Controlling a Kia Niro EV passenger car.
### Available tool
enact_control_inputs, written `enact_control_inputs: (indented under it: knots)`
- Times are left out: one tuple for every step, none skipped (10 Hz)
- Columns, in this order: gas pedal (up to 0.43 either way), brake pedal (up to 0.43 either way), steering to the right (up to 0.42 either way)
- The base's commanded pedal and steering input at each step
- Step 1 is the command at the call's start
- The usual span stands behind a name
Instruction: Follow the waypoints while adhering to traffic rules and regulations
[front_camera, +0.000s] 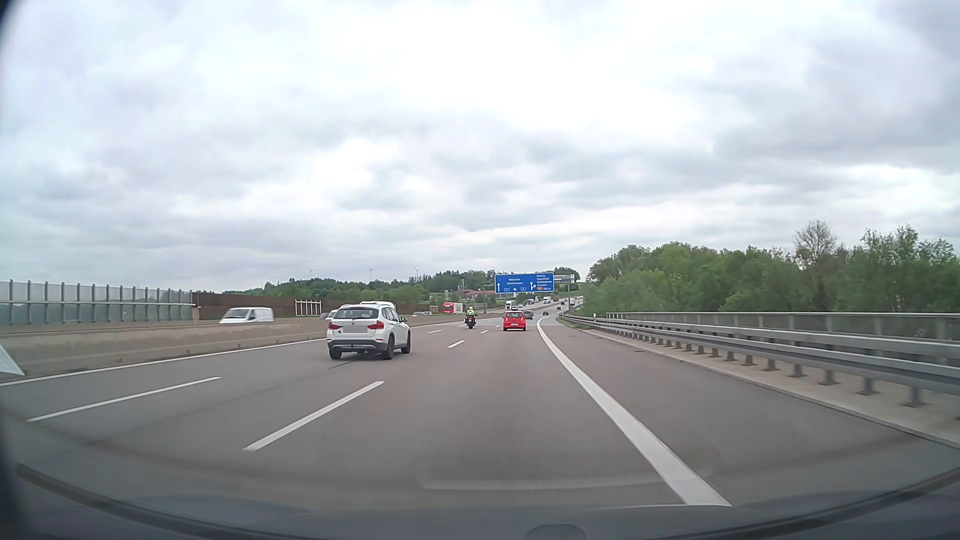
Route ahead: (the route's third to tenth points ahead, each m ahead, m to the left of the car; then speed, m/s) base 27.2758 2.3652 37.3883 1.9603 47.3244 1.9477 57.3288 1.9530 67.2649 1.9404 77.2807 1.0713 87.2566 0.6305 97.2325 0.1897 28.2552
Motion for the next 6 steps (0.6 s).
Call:
enact_control_inputs:
  knots:
    - [0.24, 0.0, 0.002]
    - [0.24, 0.0, 0.003]
    - [0.24, 0.0, 0.003]
    - [0.24, 0.0, 0.003]
    - [0.24, 0.0, 0.003]
    - [0.24, 0.0, 0.003]
